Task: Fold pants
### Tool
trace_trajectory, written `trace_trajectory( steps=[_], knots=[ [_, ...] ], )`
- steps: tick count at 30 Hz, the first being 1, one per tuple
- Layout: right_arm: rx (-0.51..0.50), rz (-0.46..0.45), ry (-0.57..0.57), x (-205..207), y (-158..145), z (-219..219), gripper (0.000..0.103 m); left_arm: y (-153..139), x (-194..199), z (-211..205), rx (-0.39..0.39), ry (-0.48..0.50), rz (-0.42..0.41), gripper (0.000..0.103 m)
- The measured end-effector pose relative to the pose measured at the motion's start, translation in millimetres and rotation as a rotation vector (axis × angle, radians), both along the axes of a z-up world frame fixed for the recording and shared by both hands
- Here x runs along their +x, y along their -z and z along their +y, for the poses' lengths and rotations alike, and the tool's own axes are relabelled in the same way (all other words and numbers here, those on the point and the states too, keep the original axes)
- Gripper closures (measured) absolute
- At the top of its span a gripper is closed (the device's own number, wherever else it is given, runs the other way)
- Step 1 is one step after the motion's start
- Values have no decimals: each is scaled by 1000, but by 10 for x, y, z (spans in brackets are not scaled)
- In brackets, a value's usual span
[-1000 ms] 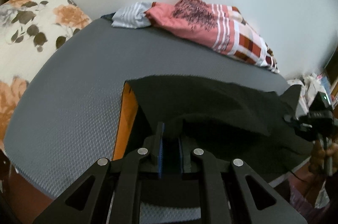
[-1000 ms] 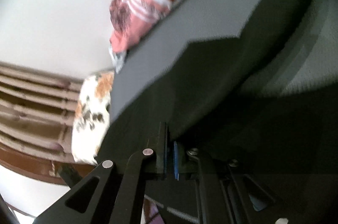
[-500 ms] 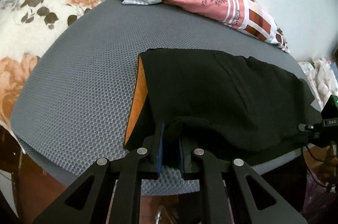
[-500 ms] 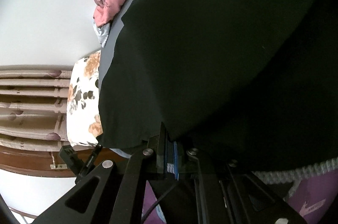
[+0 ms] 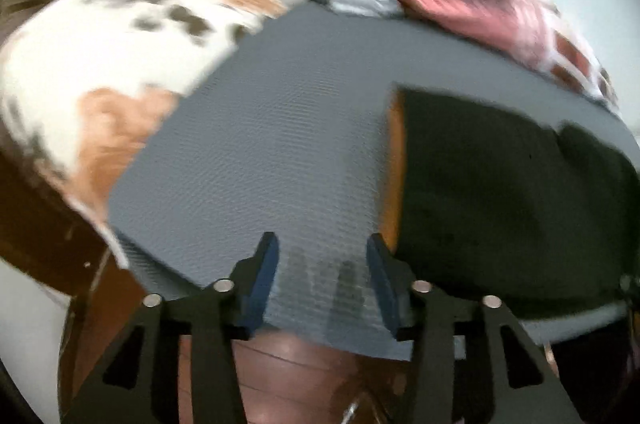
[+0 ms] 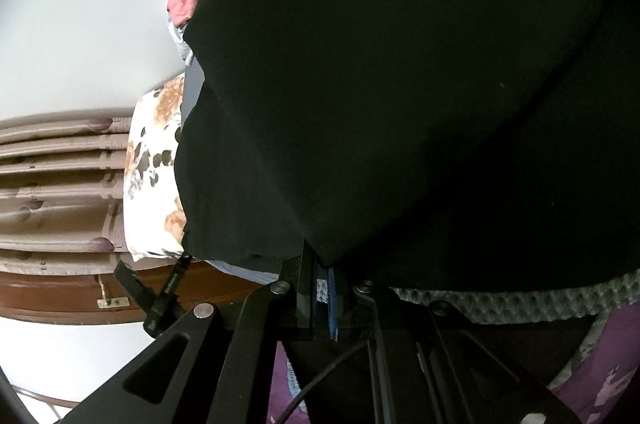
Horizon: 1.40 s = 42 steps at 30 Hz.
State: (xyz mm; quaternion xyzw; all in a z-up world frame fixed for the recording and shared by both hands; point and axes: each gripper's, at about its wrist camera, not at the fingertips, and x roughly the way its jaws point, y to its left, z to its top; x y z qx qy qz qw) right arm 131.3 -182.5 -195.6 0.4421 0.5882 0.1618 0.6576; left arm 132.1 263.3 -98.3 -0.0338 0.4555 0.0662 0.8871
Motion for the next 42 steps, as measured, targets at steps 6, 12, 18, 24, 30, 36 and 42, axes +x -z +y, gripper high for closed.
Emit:
trace_trajectory(
  steps=[6, 12, 18, 24, 30, 36, 42],
  knots=[
    [17, -4, 11, -17, 18, 13, 97, -488, -69, -185, -54, 20, -99, 45],
    [16, -31, 12, -30, -15, 32, 97, -374, 214, -1399, -100, 382, 31, 45],
    [36, -114, 1, -33, -102, -81, 94, 104, 173, -1837, -38, 474, 145, 46],
    [103, -207, 162, 36, -106, -731, 73, 116, 146, -1818, -12, 470, 160, 46],
    [32, -292, 376, 258, -93, -1754, 72, 127, 127, -1870, -26, 454, 180, 46],
    [-90, -277, 575, 653, -117, -2926, 93, 126, 160, -1879, -19, 446, 189, 46],
    [-141, -245, 670, 538, -248, -3411, 99, 127, 177, -1886, -20, 443, 192, 45]
  ],
)
